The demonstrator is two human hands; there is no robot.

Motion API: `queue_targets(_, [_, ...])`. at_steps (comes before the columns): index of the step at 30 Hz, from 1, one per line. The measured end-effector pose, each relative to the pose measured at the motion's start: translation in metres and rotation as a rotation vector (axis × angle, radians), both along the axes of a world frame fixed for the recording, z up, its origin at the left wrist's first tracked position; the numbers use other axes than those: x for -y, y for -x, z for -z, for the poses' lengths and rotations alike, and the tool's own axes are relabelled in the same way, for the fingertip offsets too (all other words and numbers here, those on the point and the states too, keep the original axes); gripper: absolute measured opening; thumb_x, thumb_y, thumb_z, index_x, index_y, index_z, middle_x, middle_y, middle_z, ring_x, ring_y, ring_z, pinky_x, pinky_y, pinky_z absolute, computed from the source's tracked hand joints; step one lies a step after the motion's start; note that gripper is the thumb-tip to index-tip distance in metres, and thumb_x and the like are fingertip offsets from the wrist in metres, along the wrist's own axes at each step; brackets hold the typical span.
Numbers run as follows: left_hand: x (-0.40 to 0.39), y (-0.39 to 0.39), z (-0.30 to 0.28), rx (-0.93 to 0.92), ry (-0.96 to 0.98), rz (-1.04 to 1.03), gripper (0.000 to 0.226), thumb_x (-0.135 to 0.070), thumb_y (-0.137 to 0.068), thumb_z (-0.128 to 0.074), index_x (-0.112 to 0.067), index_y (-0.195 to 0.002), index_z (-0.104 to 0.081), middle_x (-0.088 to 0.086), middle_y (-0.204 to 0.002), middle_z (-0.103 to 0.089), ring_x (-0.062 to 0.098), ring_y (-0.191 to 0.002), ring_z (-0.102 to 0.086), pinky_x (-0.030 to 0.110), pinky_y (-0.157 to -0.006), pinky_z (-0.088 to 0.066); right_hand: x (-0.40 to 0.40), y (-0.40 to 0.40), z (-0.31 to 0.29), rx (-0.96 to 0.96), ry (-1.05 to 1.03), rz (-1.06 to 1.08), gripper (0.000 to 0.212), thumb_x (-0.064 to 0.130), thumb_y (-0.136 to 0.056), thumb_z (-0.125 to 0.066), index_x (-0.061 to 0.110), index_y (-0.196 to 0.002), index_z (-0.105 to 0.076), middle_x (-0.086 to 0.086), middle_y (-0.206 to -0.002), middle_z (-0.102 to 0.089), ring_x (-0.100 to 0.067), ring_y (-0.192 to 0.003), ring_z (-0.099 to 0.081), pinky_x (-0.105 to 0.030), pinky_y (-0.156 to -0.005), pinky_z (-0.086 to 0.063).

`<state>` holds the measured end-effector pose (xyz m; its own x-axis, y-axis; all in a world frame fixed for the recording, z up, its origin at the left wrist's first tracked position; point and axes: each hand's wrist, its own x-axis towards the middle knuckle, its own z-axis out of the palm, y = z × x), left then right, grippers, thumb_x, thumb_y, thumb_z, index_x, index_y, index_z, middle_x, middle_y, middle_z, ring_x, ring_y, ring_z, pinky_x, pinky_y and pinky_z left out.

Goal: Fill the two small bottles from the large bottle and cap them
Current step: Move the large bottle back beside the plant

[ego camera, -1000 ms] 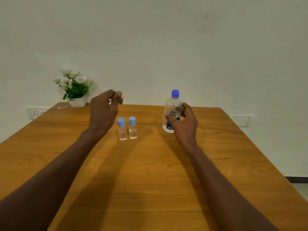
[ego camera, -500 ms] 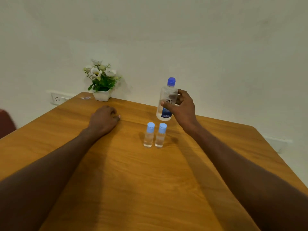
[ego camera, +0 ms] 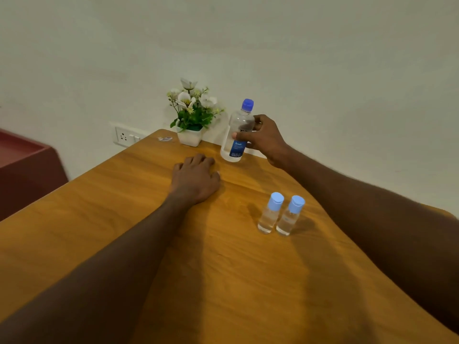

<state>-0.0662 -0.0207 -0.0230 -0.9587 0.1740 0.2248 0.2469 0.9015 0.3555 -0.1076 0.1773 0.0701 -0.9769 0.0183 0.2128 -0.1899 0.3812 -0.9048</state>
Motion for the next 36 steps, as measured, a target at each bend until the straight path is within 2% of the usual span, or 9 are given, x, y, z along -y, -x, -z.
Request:
queue_targets(5, [0.000, 0.000, 0.001, -0.008, 0.003, 0.000, 0.053, -0.051, -0.103, -0.039, -0.030, -0.150, -0.044, -0.001, -0.159, -0.040, 0.024, -0.147, -0.035, 0.052, -0.118, -0.027, 0.003, 0.027, 0.004, 0.003, -0.085, 0.008, 0.066, 0.012, -0.079, -0.089, 0.009, -0.132, -0.050, -0.011, -0.129, -0.063, -0.027, -0.117, -0.067, -0.047, -0.099, -0.060])
queue_targets(20, [-0.001, -0.003, -0.002, -0.006, 0.014, 0.006, 0.054, -0.049, -0.103, -0.039, -0.028, -0.152, -0.042, 0.001, -0.159, -0.039, 0.025, -0.148, -0.033, 0.053, -0.119, -0.025, 0.019, 0.049, 0.015, 0.003, -0.110, 0.058, 0.075, 0.022, -0.074, -0.095, 0.009, -0.133, -0.051, -0.011, -0.129, -0.062, -0.028, -0.119, -0.064, -0.048, -0.097, -0.060])
queue_targets(23, [0.000, -0.002, -0.002, -0.006, 0.012, 0.009, 0.054, -0.050, -0.103, -0.039, -0.028, -0.153, -0.042, 0.001, -0.160, -0.038, 0.025, -0.149, -0.033, 0.053, -0.119, -0.025, 0.021, 0.049, 0.014, 0.016, -0.126, 0.067, 0.072, 0.022, -0.074, -0.094, 0.011, -0.131, -0.050, -0.009, -0.128, -0.060, -0.025, -0.119, -0.063, -0.043, -0.097, -0.060])
queue_targets(26, [0.001, -0.003, -0.002, -0.009, 0.009, 0.011, 0.054, -0.050, -0.103, -0.040, -0.027, -0.153, -0.042, 0.002, -0.160, -0.038, 0.025, -0.149, -0.033, 0.053, -0.119, -0.026, 0.022, 0.045, 0.012, 0.017, -0.164, 0.070, 0.073, 0.025, -0.076, -0.093, 0.013, -0.133, -0.049, -0.002, -0.124, -0.058, -0.021, -0.119, -0.060, -0.029, -0.087, -0.056])
queue_targets(29, [0.001, -0.004, -0.004, -0.004, 0.000, 0.013, 0.053, -0.049, -0.103, -0.042, -0.025, -0.150, -0.046, 0.002, -0.158, -0.041, 0.025, -0.147, -0.036, 0.053, -0.119, -0.026, 0.019, 0.040, 0.007, 0.046, -0.204, 0.080, 0.080, 0.027, -0.075, -0.093, 0.012, -0.139, -0.047, -0.002, -0.127, -0.055, -0.021, -0.119, -0.056, -0.029, -0.086, -0.051])
queue_targets(31, [0.000, -0.005, -0.006, -0.012, -0.038, 0.008, 0.048, -0.046, -0.102, -0.047, -0.021, -0.142, -0.055, 0.003, -0.149, -0.050, 0.025, -0.140, -0.044, 0.052, -0.116, -0.031, 0.012, 0.032, 0.000, 0.075, -0.197, 0.108, 0.077, 0.023, -0.076, -0.093, 0.012, -0.139, -0.049, -0.006, -0.134, -0.055, -0.022, -0.124, -0.055, -0.034, -0.095, -0.054])
queue_targets(33, [0.000, -0.010, -0.010, -0.084, -0.095, 0.003, 0.034, -0.040, -0.102, -0.051, -0.016, -0.120, -0.067, 0.003, -0.124, -0.062, 0.024, -0.118, -0.057, 0.048, -0.105, -0.042, 0.001, 0.015, -0.011, 0.061, -0.138, 0.167, 0.068, 0.022, -0.078, -0.092, 0.011, -0.135, -0.056, -0.008, -0.138, -0.057, -0.023, -0.125, -0.056, -0.035, -0.100, -0.053])
queue_targets(34, [-0.001, -0.014, -0.013, -0.132, -0.117, 0.011, 0.028, -0.036, -0.102, -0.052, -0.015, -0.106, -0.070, 0.003, -0.109, -0.064, 0.022, -0.103, -0.060, 0.046, -0.097, -0.048, -0.006, 0.001, -0.015, 0.037, -0.099, 0.200, 0.062, 0.022, -0.079, -0.091, 0.011, -0.131, -0.060, -0.008, -0.135, -0.060, -0.022, -0.123, -0.058, -0.034, -0.099, -0.053])
queue_targets(36, [-0.002, -0.026, -0.018, -0.220, -0.125, 0.050, 0.025, -0.029, -0.102, -0.052, -0.017, -0.087, -0.067, 0.000, -0.087, -0.062, 0.019, -0.083, -0.058, 0.042, -0.083, -0.049, -0.021, -0.035, -0.023, -0.021, -0.016, 0.249, 0.045, 0.022, -0.082, -0.088, 0.011, -0.120, -0.068, -0.007, -0.121, -0.070, -0.016, -0.112, -0.066, -0.026, -0.090, -0.051])
